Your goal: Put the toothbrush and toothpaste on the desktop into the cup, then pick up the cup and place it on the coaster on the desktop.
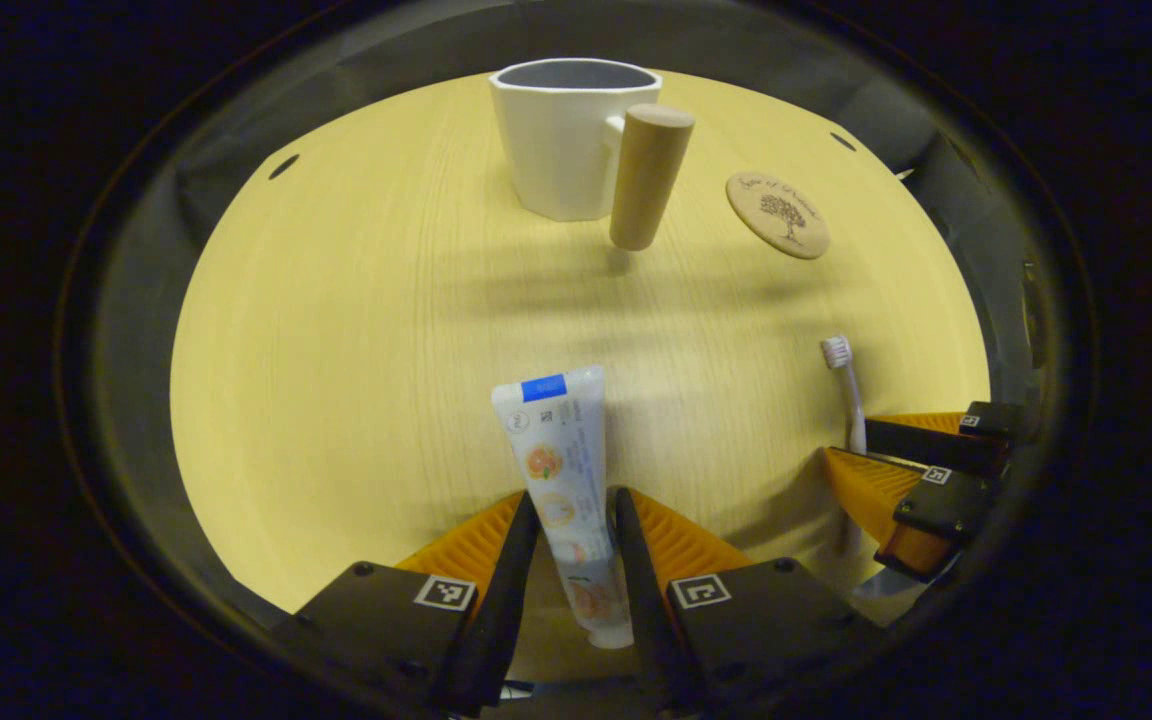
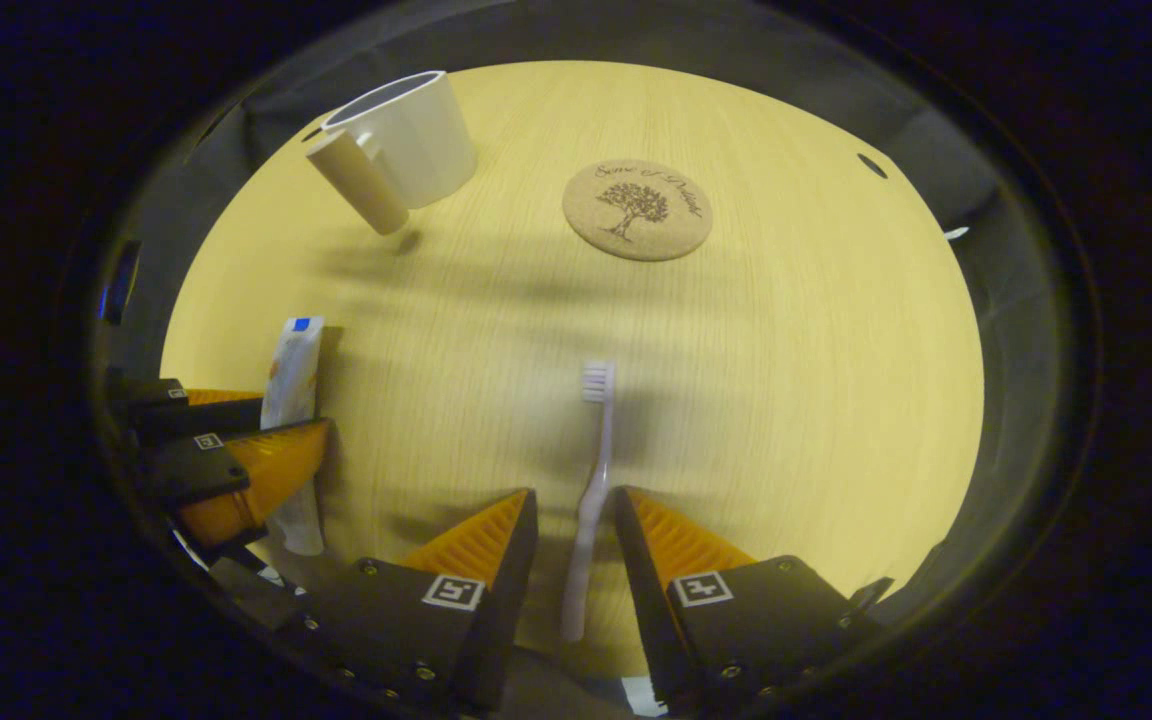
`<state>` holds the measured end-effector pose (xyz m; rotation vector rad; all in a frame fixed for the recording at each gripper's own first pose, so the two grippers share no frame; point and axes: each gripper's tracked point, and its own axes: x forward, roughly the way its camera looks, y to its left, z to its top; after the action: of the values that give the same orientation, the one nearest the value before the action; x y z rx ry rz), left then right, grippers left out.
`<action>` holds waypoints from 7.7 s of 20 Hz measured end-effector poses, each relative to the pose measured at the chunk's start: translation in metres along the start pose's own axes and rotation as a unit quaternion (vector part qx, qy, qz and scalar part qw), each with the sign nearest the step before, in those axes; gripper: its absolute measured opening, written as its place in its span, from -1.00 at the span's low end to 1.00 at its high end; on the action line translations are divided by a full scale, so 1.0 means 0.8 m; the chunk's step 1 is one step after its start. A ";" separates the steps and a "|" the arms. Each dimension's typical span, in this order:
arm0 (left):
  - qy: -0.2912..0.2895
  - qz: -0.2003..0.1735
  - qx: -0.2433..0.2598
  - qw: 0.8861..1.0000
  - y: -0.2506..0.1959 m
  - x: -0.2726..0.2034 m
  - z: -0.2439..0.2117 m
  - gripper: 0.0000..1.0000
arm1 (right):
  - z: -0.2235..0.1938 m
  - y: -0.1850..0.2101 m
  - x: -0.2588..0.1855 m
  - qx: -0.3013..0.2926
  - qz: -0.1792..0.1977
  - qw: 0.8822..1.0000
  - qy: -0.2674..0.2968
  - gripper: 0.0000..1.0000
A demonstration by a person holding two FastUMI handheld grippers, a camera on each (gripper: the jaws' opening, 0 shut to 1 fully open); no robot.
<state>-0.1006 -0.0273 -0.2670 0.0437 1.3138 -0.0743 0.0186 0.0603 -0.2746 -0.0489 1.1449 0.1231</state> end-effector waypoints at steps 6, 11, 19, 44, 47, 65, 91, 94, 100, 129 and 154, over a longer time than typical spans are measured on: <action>-0.008 -0.001 0.013 1.000 0.000 0.000 -0.002 -0.27 | -0.002 -0.002 0.000 -0.002 0.008 1.000 -0.009 -0.48; -0.020 -0.007 0.007 1.000 0.000 0.000 0.000 -0.36 | -0.005 -0.002 -0.003 -0.017 0.010 1.000 -0.025 -0.86; -0.081 -0.044 -0.034 0.995 0.003 -0.013 0.008 -0.53 | -0.002 -0.002 -0.014 -0.009 0.040 0.997 -0.065 -0.94; -0.511 -0.106 -0.144 0.841 0.068 -0.257 0.293 -0.53 | 0.125 0.028 -0.212 0.017 0.137 0.917 -0.373 -0.93; -0.550 -0.124 -0.146 0.813 0.060 -0.267 0.329 -0.55 | 0.129 0.025 -0.213 0.028 0.134 0.917 -0.375 -0.93; -0.465 -0.133 -0.074 0.872 0.010 -0.131 0.350 -0.40 | 0.186 0.026 -0.220 0.051 0.130 0.916 -0.377 -0.93; -0.383 -0.158 -0.113 0.903 0.042 -0.135 0.196 0.90 | 0.397 0.170 -0.206 -0.088 0.189 0.830 -0.518 -0.93; -0.372 -0.168 -0.119 0.905 0.039 -0.128 0.191 0.90 | 0.397 0.170 -0.185 -0.116 0.161 0.836 -0.511 -0.91; -0.358 -0.168 -0.124 0.910 0.043 -0.116 0.190 0.91 | 0.383 0.171 -0.172 -0.124 0.177 0.850 -0.480 -0.84; -0.296 -0.126 -0.100 0.942 -0.037 -0.089 0.235 0.90 | 0.245 -0.074 -0.288 0.012 0.065 0.856 -0.513 0.66; -0.171 -0.003 -0.131 0.976 -0.032 -0.010 0.258 -0.39 | 0.196 -0.156 -0.239 0.071 0.093 0.886 -0.449 0.66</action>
<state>0.0944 -0.0678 -0.2068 -0.1916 0.9693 0.0837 0.0980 -0.0613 -0.0388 0.2317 0.2197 0.2047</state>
